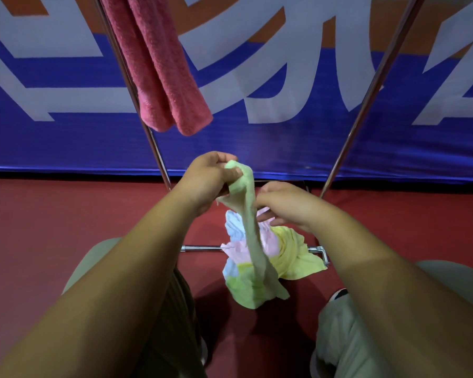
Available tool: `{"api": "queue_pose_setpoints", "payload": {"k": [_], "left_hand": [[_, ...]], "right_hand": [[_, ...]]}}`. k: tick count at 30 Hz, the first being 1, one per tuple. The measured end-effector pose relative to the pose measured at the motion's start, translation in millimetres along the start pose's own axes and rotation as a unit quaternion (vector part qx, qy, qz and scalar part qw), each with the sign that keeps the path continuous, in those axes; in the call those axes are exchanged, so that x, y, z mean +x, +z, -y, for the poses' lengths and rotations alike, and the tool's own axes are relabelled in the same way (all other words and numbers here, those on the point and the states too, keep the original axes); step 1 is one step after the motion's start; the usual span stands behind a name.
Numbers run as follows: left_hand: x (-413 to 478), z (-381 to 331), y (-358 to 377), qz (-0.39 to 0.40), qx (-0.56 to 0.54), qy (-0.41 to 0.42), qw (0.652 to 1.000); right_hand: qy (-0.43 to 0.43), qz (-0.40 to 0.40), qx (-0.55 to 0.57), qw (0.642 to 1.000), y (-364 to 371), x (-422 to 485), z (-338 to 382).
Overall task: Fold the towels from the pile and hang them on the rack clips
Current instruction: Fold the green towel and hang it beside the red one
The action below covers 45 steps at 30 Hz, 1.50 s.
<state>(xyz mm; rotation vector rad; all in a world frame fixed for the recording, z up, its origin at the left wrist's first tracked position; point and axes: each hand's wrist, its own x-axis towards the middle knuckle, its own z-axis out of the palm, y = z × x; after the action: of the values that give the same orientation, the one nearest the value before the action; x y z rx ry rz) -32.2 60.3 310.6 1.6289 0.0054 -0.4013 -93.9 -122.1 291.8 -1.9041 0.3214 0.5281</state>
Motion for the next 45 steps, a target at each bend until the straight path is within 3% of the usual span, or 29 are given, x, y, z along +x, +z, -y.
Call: {"api": "queue_pose_setpoints", "payload": {"k": [7, 11, 17, 21, 24, 28, 31, 33, 35, 38, 40, 45], "left_hand": [[2, 7, 0, -0.003, 0.163, 0.076, 0.984], [3, 12, 4, 0.018, 0.211, 0.115, 0.971], [4, 12, 9, 0.032, 0.231, 0.109, 0.966], [8, 17, 6, 0.055, 0.301, 0.105, 0.946], [7, 19, 4, 0.109, 0.433, 0.091, 0.890], [13, 31, -3, 0.120, 0.552, 0.037, 0.824], [18, 35, -15, 0.074, 0.605, -0.034, 0.792], [17, 32, -20, 0.035, 0.569, -0.049, 0.820], [18, 28, -20, -0.002, 0.476, -0.029, 0.879], [14, 22, -13, -0.028, 0.326, -0.002, 0.945], [14, 21, -10, -0.025, 0.264, 0.017, 0.964], [8, 17, 0, 0.026, 0.142, 0.020, 0.989]], "right_hand": [[-0.061, -0.052, 0.096, 0.992, -2, -1, 7], [-0.087, -0.092, 0.100, 0.987, -2, -3, 5], [-0.128, -0.101, 0.175, 0.971, -5, -1, 1], [-0.139, -0.203, 0.197, 0.949, -14, 6, 2], [-0.130, -0.275, 0.270, 0.914, -29, 9, -1], [-0.091, -0.201, 0.554, 0.803, -48, 3, 3], [-0.051, -0.161, 0.639, 0.751, -62, -3, -3], [-0.045, -0.162, 0.644, 0.746, -65, -7, -5], [-0.047, -0.183, 0.626, 0.756, -65, -4, -5], [-0.030, -0.257, 0.506, 0.823, -63, 2, -7], [0.000, -0.319, 0.357, 0.878, -60, 2, -8], [-0.023, -0.359, 0.192, 0.913, -41, 9, -9]]}}
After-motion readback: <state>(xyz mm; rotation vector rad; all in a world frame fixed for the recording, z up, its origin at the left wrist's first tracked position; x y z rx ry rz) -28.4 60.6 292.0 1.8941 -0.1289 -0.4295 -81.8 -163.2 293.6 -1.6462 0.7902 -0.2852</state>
